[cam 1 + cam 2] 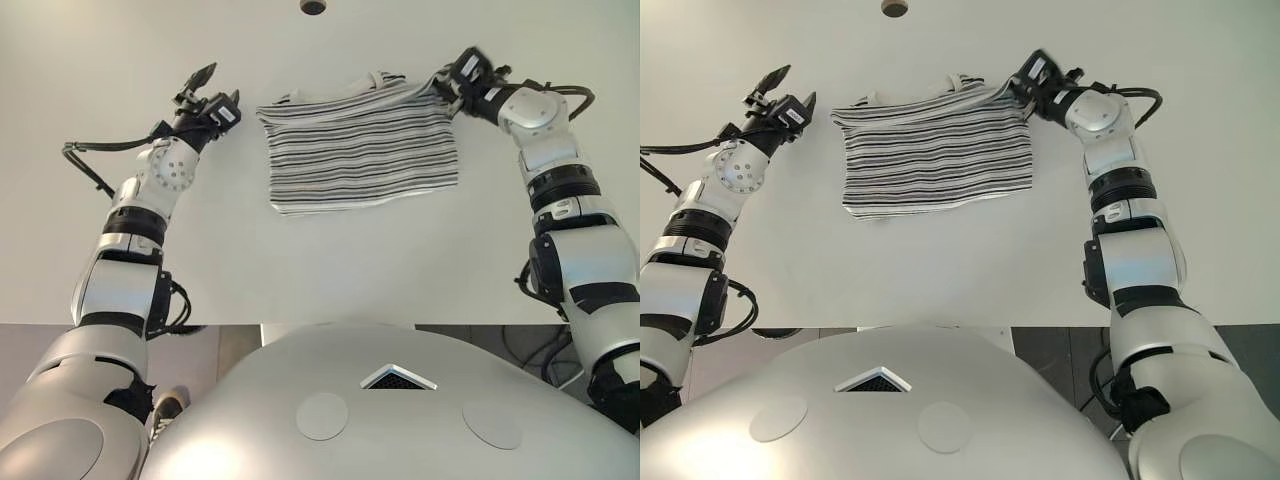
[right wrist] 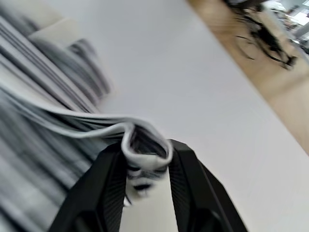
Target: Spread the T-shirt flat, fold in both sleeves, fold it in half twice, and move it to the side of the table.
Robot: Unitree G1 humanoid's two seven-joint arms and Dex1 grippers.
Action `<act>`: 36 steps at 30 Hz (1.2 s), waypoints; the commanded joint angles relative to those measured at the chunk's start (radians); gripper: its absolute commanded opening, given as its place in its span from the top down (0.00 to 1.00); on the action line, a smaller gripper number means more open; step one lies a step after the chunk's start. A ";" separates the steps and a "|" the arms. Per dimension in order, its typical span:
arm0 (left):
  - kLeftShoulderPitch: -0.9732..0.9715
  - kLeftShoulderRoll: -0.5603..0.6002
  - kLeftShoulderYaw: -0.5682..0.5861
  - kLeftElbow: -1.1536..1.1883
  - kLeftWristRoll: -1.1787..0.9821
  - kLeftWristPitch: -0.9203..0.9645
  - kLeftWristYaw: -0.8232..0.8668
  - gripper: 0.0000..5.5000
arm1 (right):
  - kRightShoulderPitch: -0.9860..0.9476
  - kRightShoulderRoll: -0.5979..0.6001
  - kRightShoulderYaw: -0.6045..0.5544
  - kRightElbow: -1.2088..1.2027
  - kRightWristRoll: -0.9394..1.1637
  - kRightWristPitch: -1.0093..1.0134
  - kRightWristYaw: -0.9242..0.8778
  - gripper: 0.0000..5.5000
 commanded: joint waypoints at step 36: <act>0.386 -0.163 0.021 -0.961 -0.090 -0.065 -0.025 0.37 | -0.032 -0.306 0.510 -0.100 -0.536 -0.327 0.301 0.74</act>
